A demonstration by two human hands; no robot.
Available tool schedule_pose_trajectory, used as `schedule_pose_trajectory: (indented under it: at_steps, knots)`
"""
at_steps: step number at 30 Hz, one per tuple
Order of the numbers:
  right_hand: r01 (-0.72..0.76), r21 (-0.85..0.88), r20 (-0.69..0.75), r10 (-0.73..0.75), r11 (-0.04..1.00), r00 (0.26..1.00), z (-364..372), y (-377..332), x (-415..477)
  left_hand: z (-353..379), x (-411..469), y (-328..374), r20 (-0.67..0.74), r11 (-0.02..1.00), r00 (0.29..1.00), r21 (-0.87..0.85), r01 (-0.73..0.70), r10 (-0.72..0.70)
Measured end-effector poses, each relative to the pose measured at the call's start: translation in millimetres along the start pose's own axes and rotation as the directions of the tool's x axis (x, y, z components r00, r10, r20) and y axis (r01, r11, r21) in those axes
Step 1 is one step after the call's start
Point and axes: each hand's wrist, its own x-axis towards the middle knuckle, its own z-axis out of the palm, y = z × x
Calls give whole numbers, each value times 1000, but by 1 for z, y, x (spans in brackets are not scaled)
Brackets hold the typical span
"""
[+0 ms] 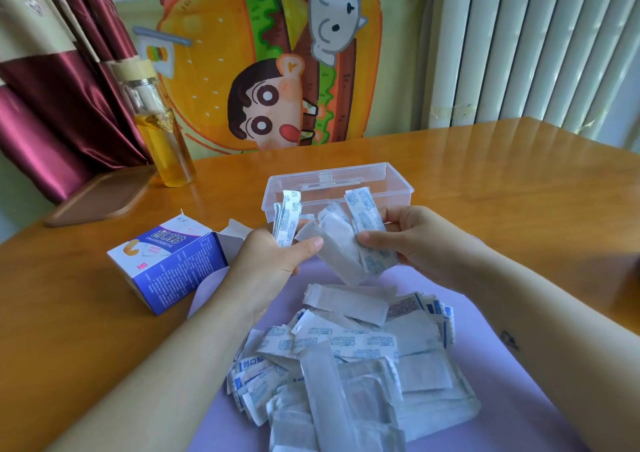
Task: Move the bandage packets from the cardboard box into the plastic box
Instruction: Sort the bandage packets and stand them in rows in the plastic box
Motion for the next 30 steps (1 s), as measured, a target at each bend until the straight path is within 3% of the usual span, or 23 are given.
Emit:
schedule_pose_trajectory:
  at_steps: [6,9,16,22,26,30]
  knots:
    - [143,-181,-38,-153,973,988,9,-5,-6,-1,-1,-1,-22,1000,1000,13,9,-9]
    - [115,-209,-31,-124,971,992,12,-4,-5,1,-3,0,-42,998,999,59,-26,28]
    - [72,-57,2,-72,996,997,10,-2,-5,1,-8,8,-42,975,984,147,-166,174]
    - [86,-113,60,-80,990,995,11,4,-2,1,-11,12,-20,975,986,154,-163,168]
    - [61,-42,146,-55,997,988,11,3,-3,2,-11,11,-17,972,985,166,-166,171]
    - [49,23,24,-50,999,998,10,-1,-3,2,-11,8,-51,943,963,221,-248,265]
